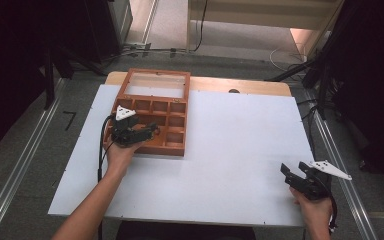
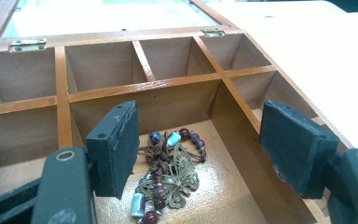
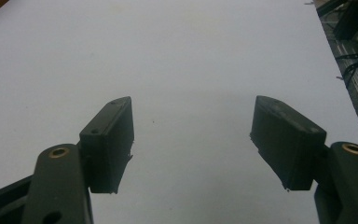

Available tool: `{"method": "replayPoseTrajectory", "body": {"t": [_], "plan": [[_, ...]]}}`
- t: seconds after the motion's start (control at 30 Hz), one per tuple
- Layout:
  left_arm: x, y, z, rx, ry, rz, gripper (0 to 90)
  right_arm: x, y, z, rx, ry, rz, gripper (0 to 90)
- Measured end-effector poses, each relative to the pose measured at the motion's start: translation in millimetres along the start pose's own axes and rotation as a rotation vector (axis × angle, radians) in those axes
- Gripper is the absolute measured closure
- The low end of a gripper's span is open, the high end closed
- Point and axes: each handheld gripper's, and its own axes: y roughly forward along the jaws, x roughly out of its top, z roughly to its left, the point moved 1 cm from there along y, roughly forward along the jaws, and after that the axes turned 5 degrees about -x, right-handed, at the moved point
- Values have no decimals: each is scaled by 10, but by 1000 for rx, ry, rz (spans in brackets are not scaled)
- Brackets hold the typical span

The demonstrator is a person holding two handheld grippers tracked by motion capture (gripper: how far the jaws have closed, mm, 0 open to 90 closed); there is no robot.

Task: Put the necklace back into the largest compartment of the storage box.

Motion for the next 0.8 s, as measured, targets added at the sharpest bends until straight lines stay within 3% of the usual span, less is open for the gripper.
{"method": "replayPoseTrajectory", "body": {"t": [0.53, 0.8], "plan": [[-63, -185, 78, -9, -40, -24, 240, -3, 3, 8, 0, -1, 1, 279], [-84, -248, 66, 11, -20, -18, 205, -1, 6, 18, 2, -1, 2, 279]]}}
